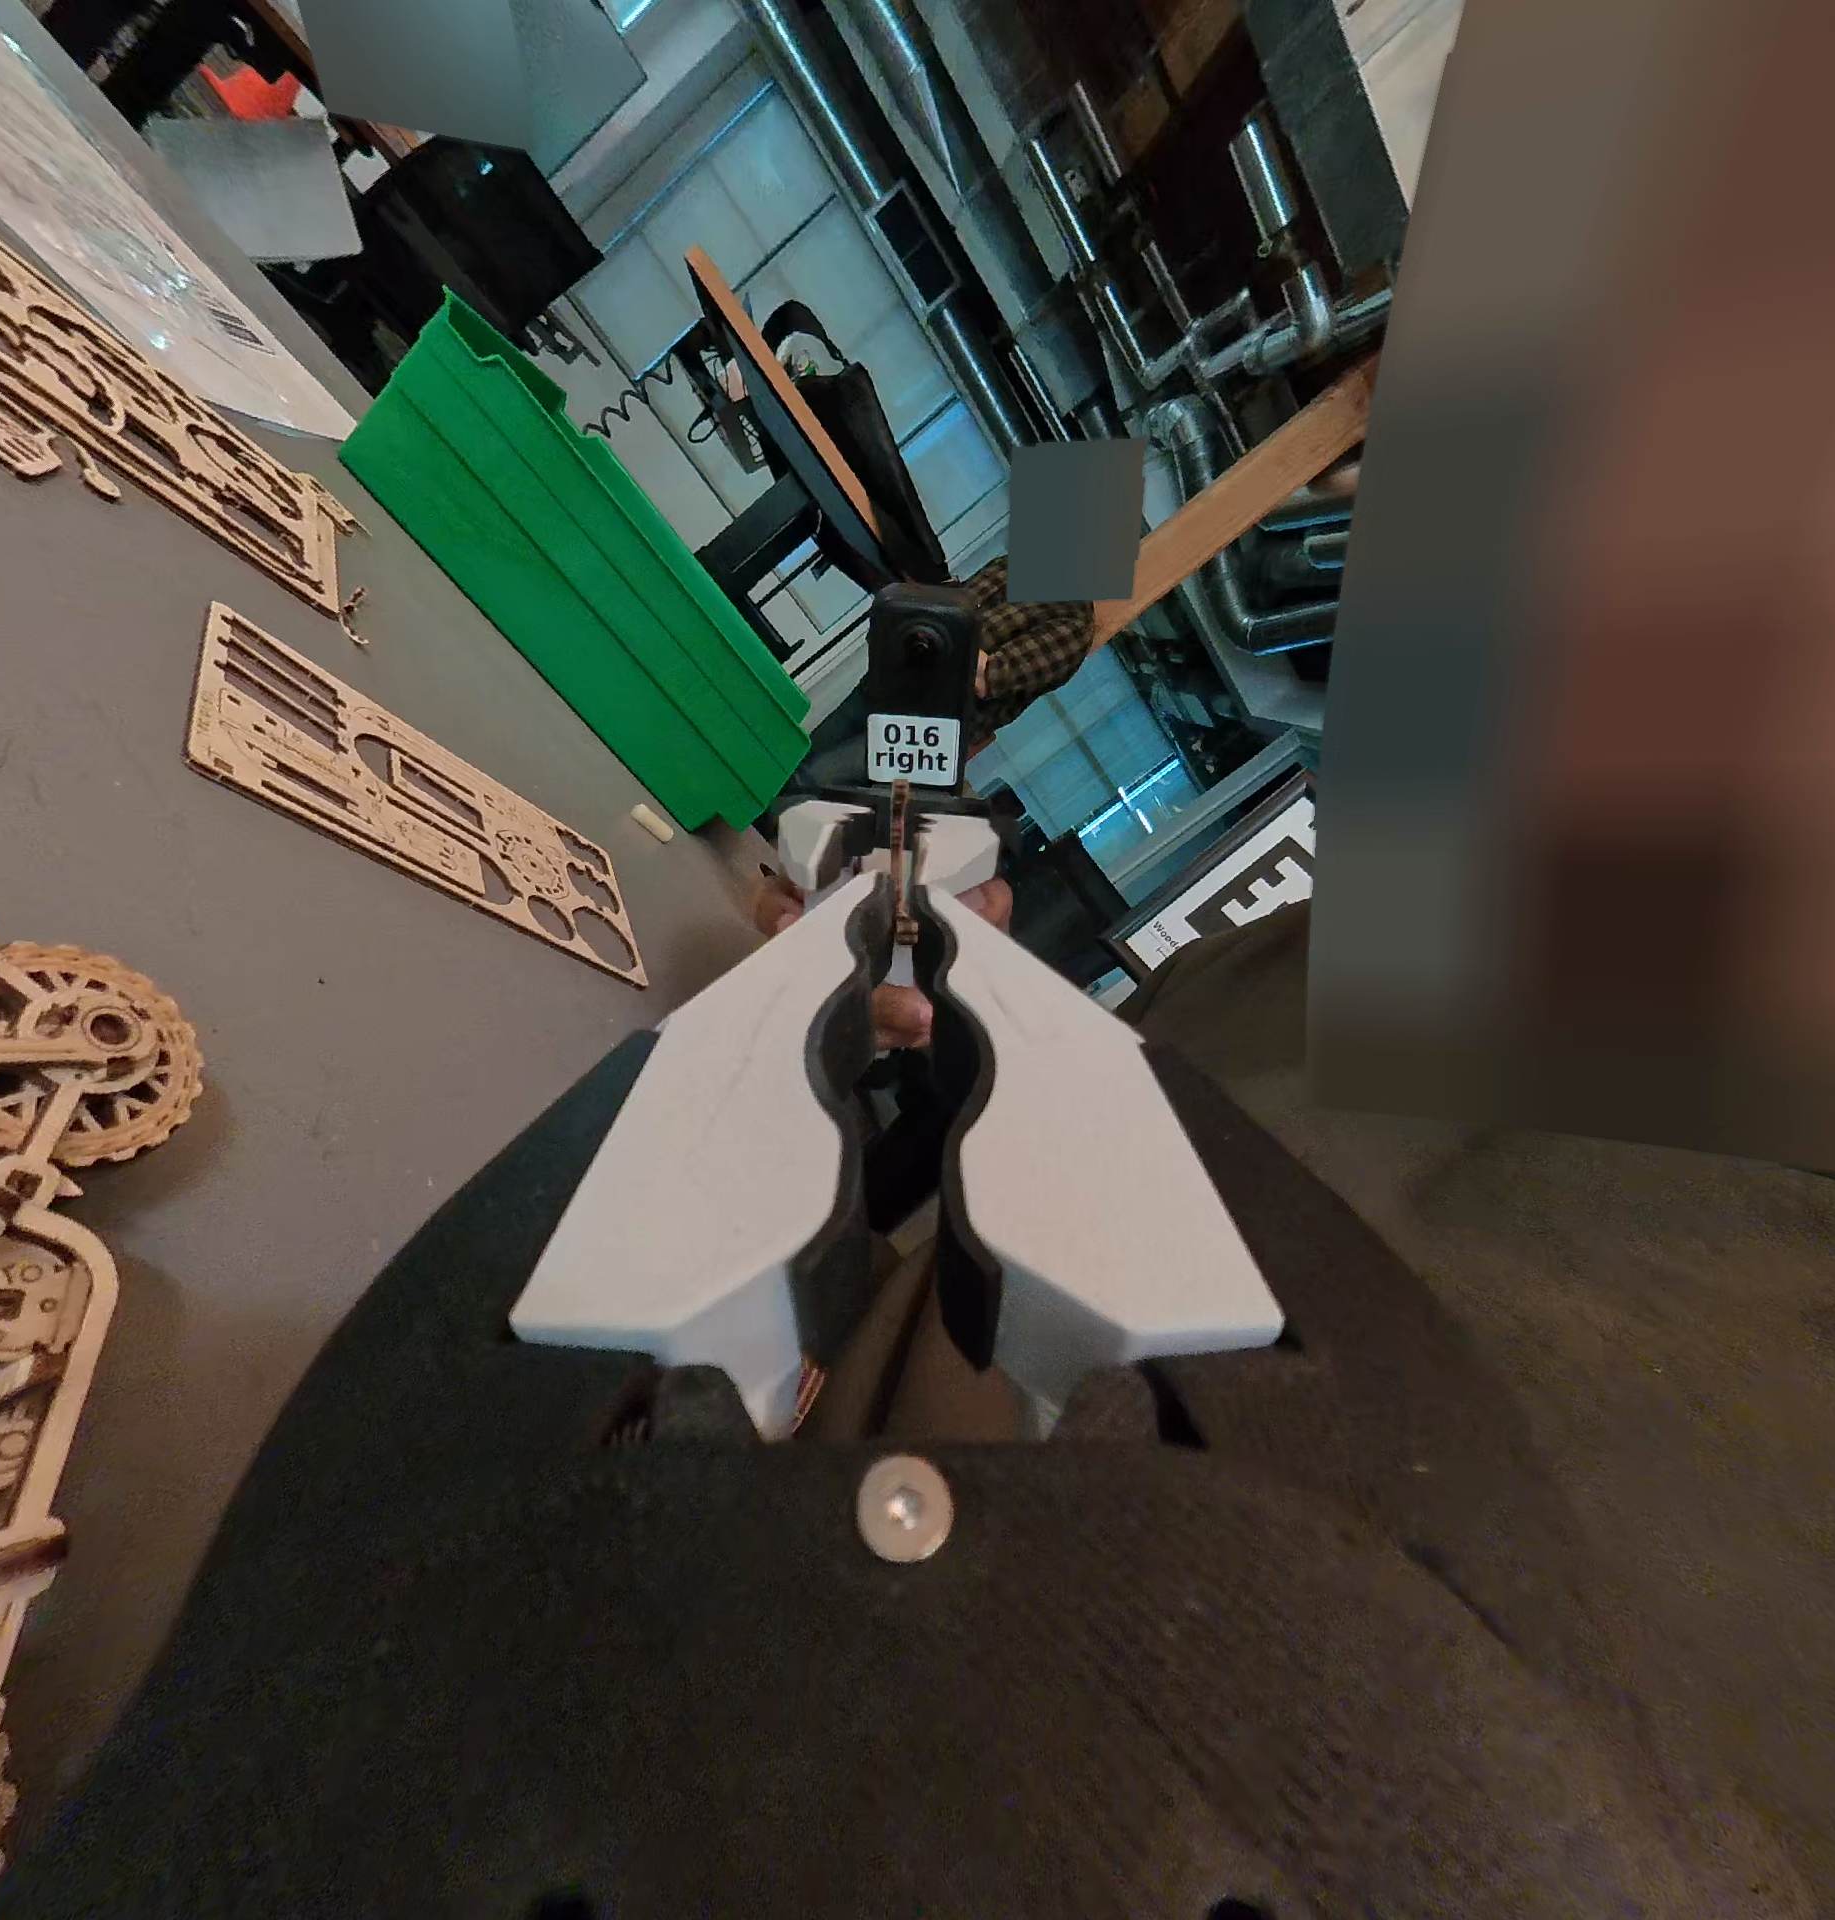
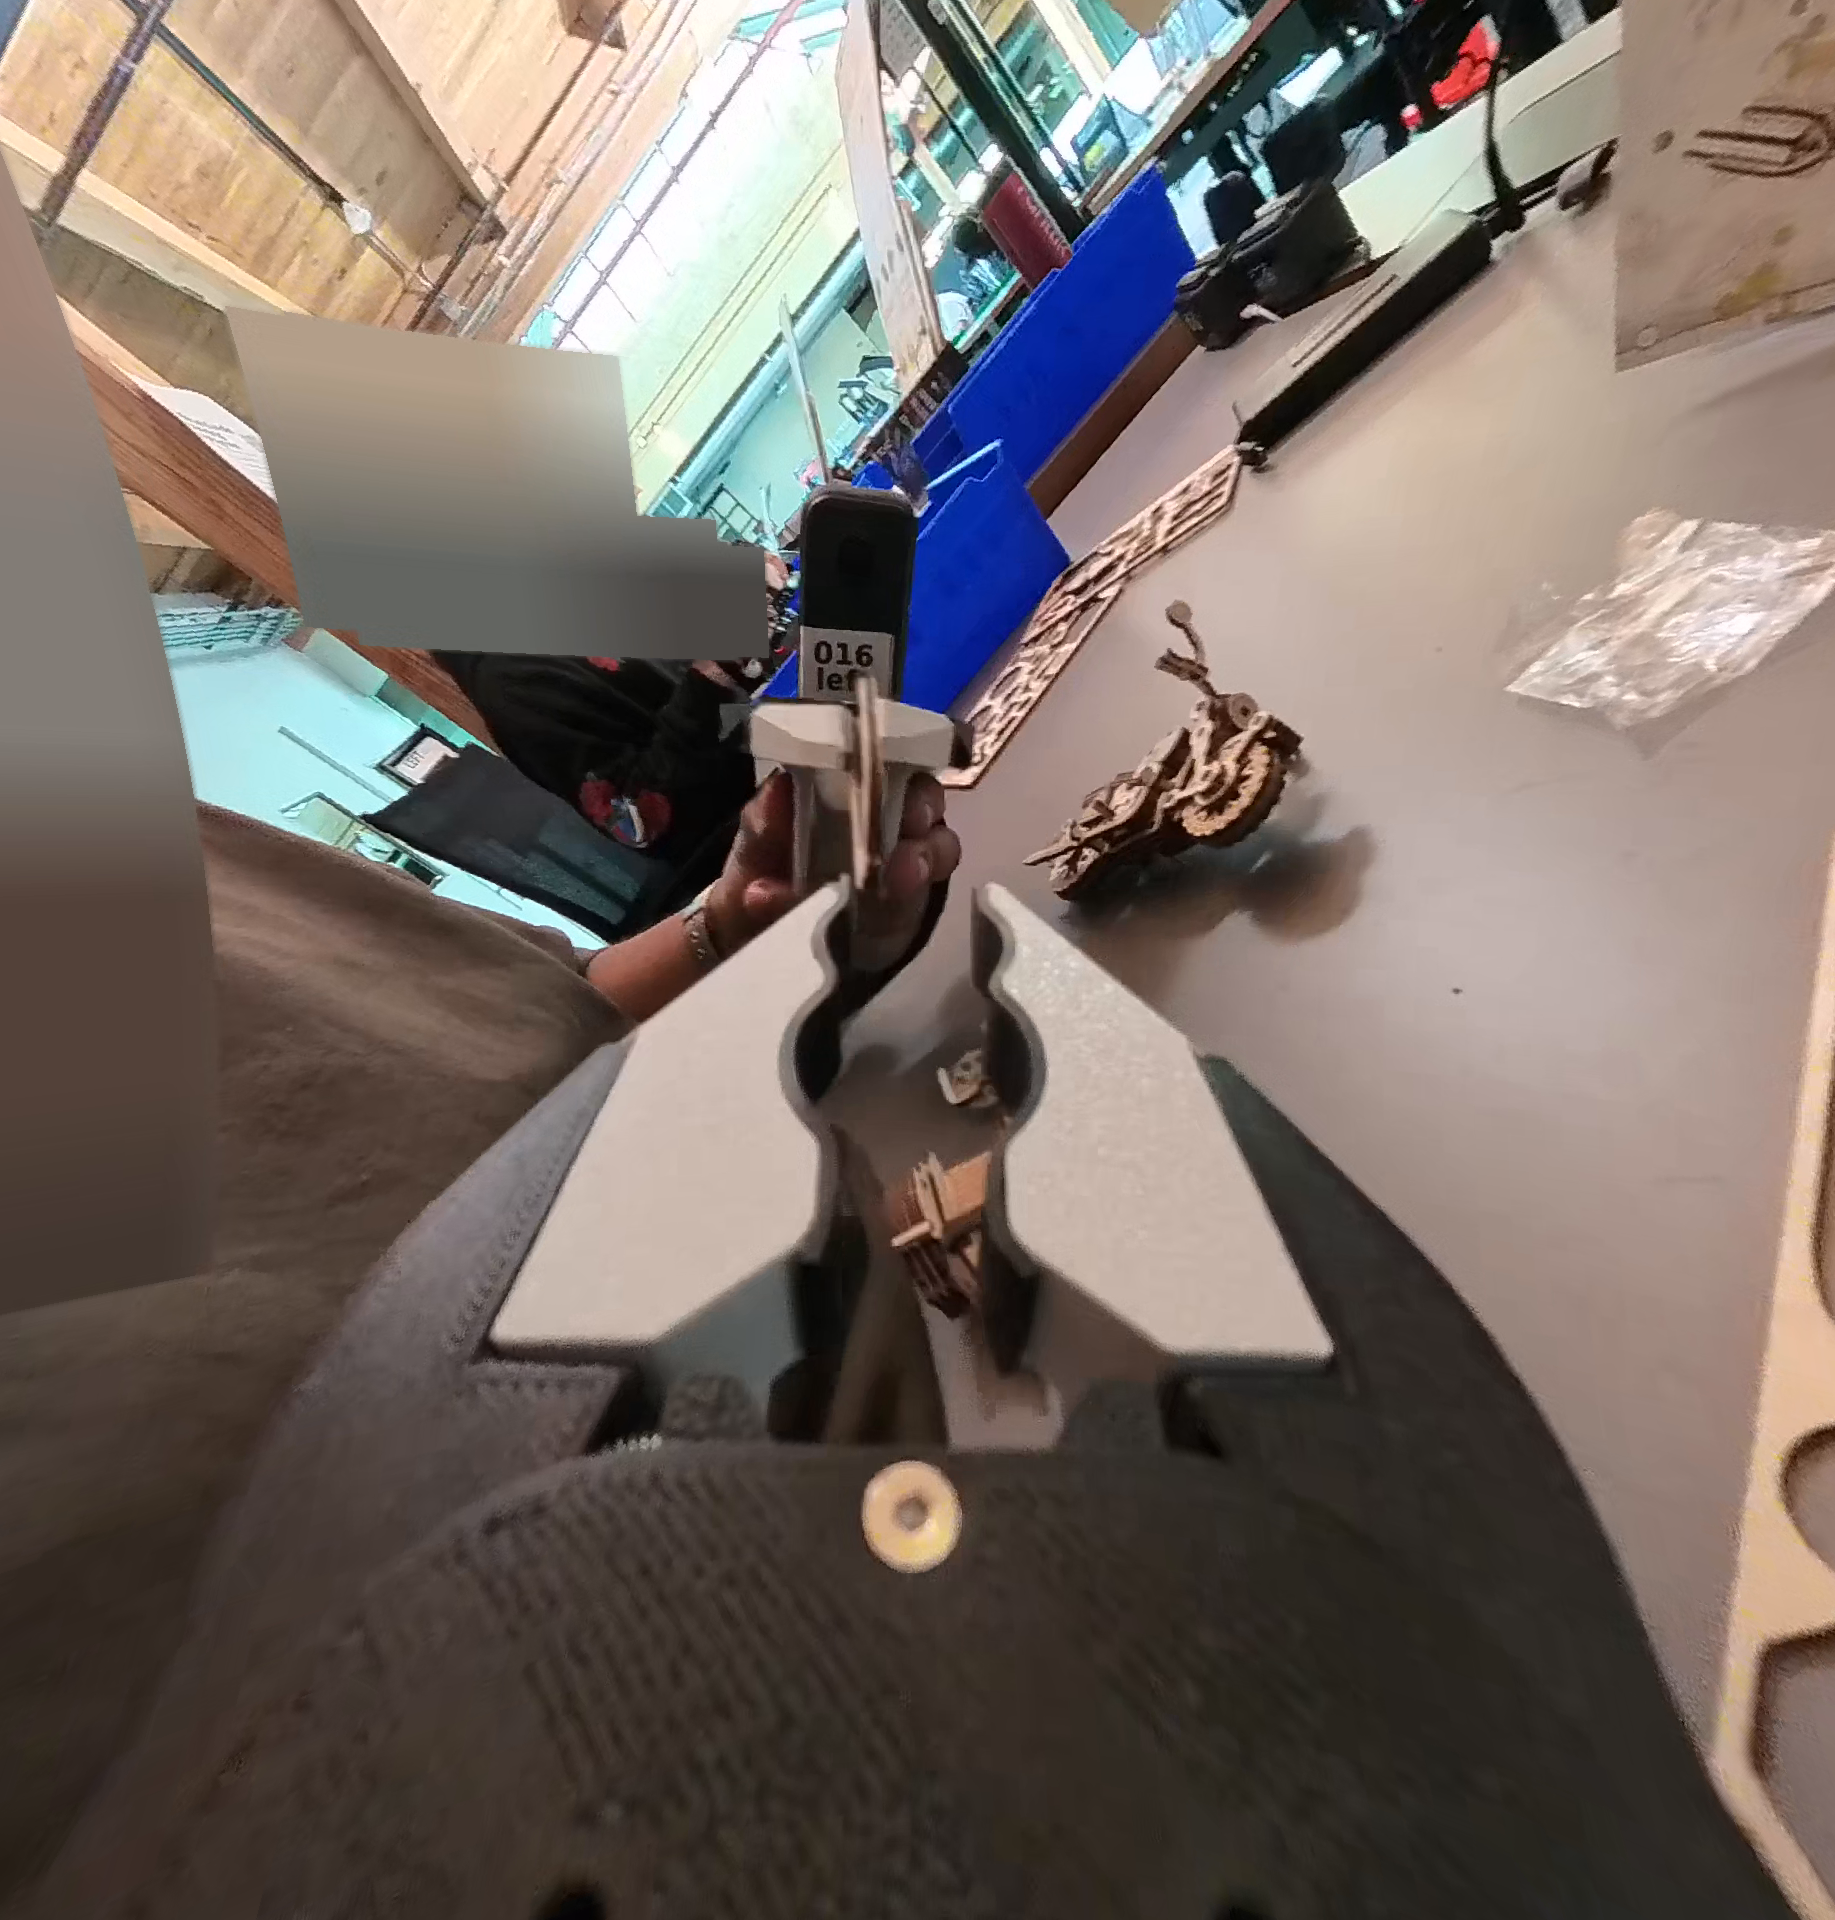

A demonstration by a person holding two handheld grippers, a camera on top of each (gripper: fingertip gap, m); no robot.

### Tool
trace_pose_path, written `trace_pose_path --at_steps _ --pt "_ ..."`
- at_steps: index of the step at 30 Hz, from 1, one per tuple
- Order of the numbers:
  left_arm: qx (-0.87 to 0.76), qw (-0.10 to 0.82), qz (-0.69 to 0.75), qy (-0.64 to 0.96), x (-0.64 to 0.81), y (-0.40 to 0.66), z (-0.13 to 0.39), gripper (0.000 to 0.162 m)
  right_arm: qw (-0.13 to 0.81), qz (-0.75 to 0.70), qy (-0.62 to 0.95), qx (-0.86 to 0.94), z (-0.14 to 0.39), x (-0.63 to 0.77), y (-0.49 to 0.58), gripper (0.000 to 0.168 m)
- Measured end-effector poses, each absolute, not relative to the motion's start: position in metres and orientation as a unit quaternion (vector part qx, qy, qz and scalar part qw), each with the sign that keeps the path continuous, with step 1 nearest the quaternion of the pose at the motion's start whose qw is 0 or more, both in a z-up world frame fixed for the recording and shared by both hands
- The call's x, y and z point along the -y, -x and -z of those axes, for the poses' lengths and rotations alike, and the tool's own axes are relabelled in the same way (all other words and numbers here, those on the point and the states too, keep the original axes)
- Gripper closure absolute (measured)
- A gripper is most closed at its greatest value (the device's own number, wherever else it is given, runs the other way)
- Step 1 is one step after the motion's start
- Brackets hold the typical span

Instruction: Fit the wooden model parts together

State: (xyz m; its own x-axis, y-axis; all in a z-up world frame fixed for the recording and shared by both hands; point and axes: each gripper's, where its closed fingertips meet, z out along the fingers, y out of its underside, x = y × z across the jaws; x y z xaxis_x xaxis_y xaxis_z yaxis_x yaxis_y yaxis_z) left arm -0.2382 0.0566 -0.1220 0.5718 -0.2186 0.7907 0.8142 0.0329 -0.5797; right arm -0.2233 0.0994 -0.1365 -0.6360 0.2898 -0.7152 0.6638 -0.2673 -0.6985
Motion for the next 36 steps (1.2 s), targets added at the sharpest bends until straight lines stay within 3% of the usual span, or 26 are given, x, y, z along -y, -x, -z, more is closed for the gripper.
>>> trace_pose_path --at_steps 1,4,7,23,26,29,34,36 --pt "0.256 0.67 0.383 0.582 -0.057 0.238 0.122 0.162 0.143 0.69 -0.4 -0.586 0.134 -0.099 0.222 0.148" --pt "0.252 0.668 0.379 0.589 -0.058 0.236 0.124 0.161 0.153 0.692 -0.402 -0.58 0.133 -0.098 0.221 0.152" --pt "0.25 0.665 0.373 0.596 -0.059 0.235 0.125 0.161 0.152 0.691 -0.404 -0.58 0.133 -0.098 0.222 0.167" --pt "0.229 0.656 0.357 0.624 -0.061 0.226 0.127 0.159 0.155 0.697 -0.389 -0.582 0.127 -0.098 0.216 0.168" --pt "0.237 0.646 0.334 0.644 -0.055 0.23 0.129 0.122 0.152 0.703 -0.39 -0.575 0.124 -0.102 0.217 0.168" --pt "0.221 0.621 0.3 0.69 -0.044 0.225 0.127 0.102 0.143 0.703 -0.395 -0.573 0.124 -0.109 0.22 0.168" --pt "0.149 0.464 0.063 0.871 -0.016 0.216 0.188 0.094 0.122 0.694 -0.388 -0.594 0.125 -0.115 0.221 0.168" --pt "0.131 0.408 0.038 0.903 -0.011 0.204 0.213 0.094 0.115 0.682 -0.381 -0.614 0.129 -0.112 0.218 0.168"
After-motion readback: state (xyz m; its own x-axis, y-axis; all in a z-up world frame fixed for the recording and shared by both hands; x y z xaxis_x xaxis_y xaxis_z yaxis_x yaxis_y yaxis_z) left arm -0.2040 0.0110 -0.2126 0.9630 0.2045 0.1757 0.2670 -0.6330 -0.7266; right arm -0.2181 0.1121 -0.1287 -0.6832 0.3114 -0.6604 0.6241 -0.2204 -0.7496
